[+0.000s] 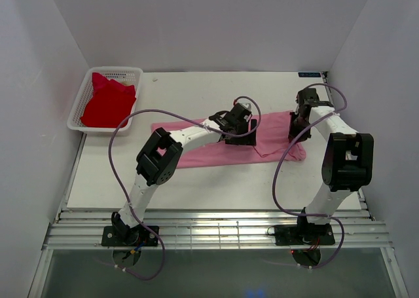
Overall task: Fold and stack the t-shirts
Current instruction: Fold the other side of the tshirt into a rectangle
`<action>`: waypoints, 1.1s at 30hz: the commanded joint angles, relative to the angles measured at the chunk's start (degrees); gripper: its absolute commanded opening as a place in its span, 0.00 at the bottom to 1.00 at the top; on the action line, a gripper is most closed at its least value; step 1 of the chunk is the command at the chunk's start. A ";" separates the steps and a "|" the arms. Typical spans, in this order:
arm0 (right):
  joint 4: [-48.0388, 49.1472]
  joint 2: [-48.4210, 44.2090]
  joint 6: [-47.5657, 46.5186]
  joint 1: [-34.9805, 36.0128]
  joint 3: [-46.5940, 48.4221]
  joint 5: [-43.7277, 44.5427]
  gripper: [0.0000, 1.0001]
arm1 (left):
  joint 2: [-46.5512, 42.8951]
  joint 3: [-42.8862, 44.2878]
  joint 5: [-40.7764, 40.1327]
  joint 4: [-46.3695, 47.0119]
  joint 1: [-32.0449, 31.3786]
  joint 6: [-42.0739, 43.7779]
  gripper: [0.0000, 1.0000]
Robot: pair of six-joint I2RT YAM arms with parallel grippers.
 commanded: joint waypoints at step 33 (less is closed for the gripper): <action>1.12 -3.46 0.14 -0.10 -3.78 -0.67 0.24 | 6.33 8.28 7.42 2.76 -4.31 -8.39 0.59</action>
